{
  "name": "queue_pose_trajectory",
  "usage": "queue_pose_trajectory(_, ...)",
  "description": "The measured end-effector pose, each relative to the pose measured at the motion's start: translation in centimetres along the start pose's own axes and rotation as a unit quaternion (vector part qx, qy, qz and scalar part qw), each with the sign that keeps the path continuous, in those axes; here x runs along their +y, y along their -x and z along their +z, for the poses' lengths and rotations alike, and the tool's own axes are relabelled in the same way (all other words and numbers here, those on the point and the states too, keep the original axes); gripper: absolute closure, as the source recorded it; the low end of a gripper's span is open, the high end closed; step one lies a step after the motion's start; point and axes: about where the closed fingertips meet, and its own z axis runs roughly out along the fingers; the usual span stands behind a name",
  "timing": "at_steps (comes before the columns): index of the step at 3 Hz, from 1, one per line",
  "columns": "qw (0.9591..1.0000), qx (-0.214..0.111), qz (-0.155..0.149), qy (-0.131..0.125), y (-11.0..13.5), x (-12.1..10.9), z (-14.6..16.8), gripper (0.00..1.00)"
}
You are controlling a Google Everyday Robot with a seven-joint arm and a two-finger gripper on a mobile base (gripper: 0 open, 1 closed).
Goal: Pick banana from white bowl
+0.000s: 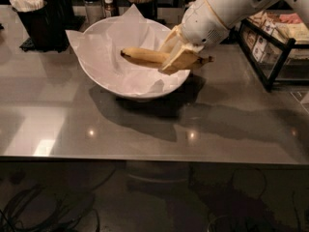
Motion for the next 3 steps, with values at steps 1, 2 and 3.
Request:
queue_pose_trajectory(1,0.9996,-0.013,0.020,-0.011,0.4,3.8,-3.2,1.00)
queue_pose_trajectory(2,0.9971,-0.034,0.049,-0.047,-0.6,7.9,-5.3,1.00)
queue_pose_trajectory(3,0.9955,-0.032,0.068,-0.058,-2.0,8.7,-6.1,1.00)
